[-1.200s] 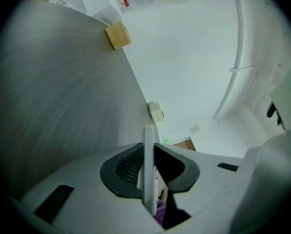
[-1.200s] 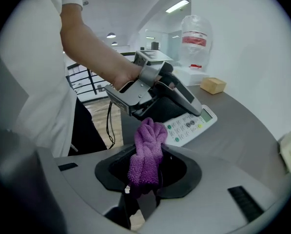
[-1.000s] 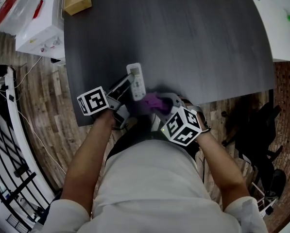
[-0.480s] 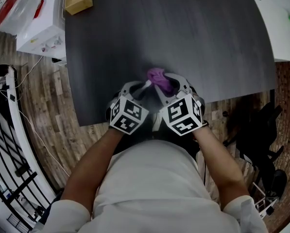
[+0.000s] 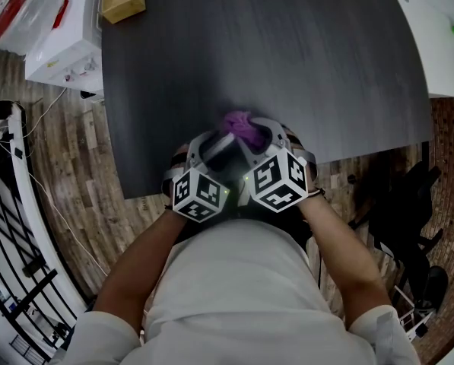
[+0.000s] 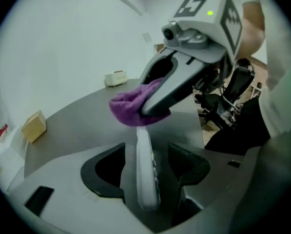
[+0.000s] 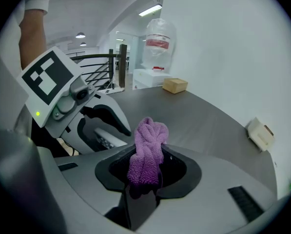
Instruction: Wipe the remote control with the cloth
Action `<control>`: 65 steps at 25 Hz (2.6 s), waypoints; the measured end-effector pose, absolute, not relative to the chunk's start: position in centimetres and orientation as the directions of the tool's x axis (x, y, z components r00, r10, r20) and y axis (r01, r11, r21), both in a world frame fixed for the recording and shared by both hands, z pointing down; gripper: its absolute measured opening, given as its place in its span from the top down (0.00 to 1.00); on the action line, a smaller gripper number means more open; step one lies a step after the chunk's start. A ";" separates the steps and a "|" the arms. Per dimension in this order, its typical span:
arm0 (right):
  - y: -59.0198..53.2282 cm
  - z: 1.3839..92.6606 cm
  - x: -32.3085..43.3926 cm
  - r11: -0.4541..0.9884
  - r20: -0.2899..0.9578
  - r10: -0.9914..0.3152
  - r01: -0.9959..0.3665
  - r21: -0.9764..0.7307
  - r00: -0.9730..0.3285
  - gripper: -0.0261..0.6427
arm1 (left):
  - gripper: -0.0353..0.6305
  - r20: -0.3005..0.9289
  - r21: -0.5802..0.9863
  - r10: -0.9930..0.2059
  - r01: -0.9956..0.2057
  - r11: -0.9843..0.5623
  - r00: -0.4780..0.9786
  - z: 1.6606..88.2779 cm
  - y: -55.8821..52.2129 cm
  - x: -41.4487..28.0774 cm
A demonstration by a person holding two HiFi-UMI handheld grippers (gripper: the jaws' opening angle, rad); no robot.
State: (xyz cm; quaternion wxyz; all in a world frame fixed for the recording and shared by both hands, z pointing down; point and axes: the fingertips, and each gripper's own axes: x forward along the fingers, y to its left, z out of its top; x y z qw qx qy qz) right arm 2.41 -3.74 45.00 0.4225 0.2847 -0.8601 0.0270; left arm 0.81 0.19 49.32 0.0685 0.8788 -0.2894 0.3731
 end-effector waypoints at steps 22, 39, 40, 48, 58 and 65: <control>0.7 44.6 -0.7 0.872 0.753 -0.413 -0.460 0.166 -0.512 0.78 | 0.79 0.749 -0.213 -0.501 -0.558 -0.802 0.435 50.8 1.3 -1.4; 0.6 44.5 -3.0 0.865 0.660 -0.341 -0.498 -0.057 -0.669 0.78 | 0.79 0.758 -0.245 -0.551 -0.631 -0.736 0.348 51.6 0.6 -2.8; 0.5 44.6 -2.7 0.864 0.666 -0.353 -0.501 -0.037 -0.657 0.78 | 0.79 0.755 -0.278 -0.559 -0.605 -0.746 0.342 51.5 0.6 -2.7; 0.7 45.7 -0.4 0.869 0.693 -0.388 -0.491 0.056 -0.607 0.78 | 0.75 0.754 -0.394 -0.526 -0.370 -0.842 0.393 51.5 2.5 -2.0; -0.5 46.5 2.2 0.835 0.721 -0.455 -0.532 0.142 -0.522 0.78 | 0.63 0.792 -0.312 -0.420 -0.297 -0.903 0.444 51.4 4.8 -3.8; -1.1 47.1 5.4 0.696 0.731 -0.553 -0.704 0.141 -0.401 0.78 | 0.65 0.812 -0.165 -0.340 -0.373 -0.913 0.473 51.7 4.8 -4.1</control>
